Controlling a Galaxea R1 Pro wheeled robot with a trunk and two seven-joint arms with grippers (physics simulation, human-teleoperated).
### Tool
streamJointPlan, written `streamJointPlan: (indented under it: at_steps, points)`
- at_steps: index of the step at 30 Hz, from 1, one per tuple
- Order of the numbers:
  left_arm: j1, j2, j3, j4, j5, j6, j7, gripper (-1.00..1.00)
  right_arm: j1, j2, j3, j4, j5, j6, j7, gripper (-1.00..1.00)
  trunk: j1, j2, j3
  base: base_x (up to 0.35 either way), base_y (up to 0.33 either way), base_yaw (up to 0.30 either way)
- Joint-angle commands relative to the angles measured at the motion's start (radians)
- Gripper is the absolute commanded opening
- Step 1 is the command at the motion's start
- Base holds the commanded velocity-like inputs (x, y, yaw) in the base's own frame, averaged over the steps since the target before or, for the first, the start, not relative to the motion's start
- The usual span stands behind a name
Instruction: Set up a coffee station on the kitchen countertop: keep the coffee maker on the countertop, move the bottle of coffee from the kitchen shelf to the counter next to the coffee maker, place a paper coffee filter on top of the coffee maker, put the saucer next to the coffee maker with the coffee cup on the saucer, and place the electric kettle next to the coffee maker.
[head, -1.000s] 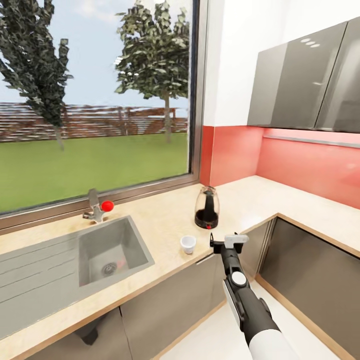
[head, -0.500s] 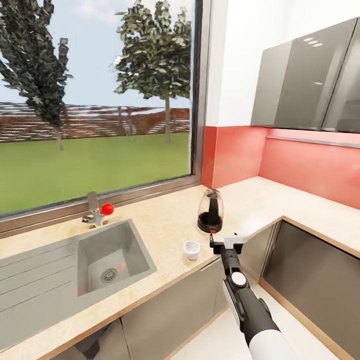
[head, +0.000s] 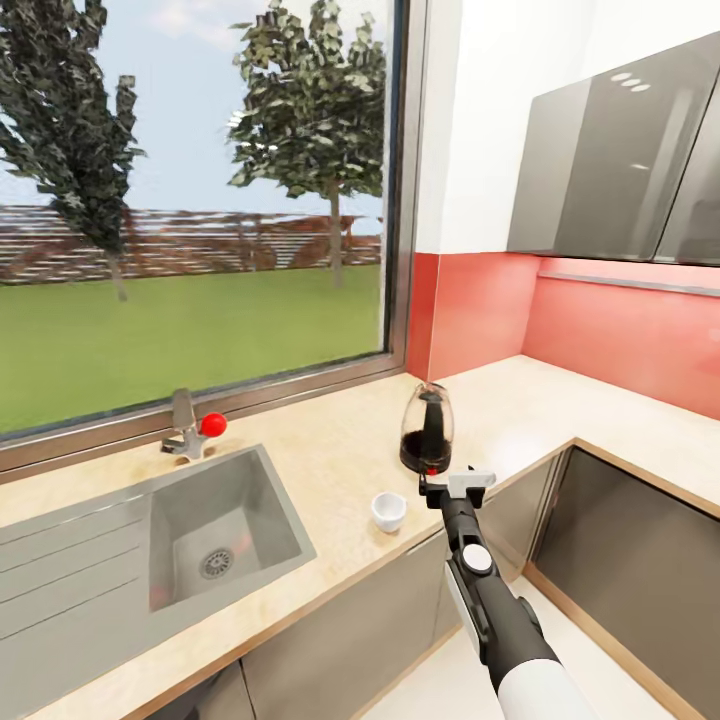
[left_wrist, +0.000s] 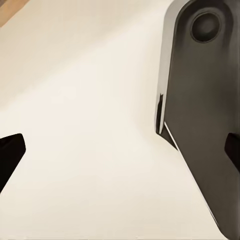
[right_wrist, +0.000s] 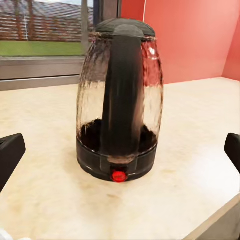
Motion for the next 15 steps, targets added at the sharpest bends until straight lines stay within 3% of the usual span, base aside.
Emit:
streamJointPlan:
  at_steps: [1, 9, 15]
  points:
    - [-0.001, 0.000, 0.008, 0.004, -0.007, -0.005, 0.002, 1.00, -0.001, 0.001, -0.003, 0.001, 0.010, -0.002, -0.003, 1.00, 0.000, -0.001, 0.000, 0.017, 0.003, 0.000]
    - [-0.001, -0.001, 0.008, 0.004, -0.006, 0.018, 0.002, 1.00, -0.001, 0.001, -0.003, 0.002, 0.010, -0.002, -0.003, 1.00, 0.000, -0.001, 0.000, 0.129, 0.001, 0.000]
    - [-0.001, -0.003, 0.008, 0.003, -0.005, 0.024, 0.002, 1.00, 0.000, 0.001, -0.001, 0.000, 0.010, -0.002, -0.003, 1.00, 0.000, -0.001, 0.000, 0.025, 0.000, 0.000]
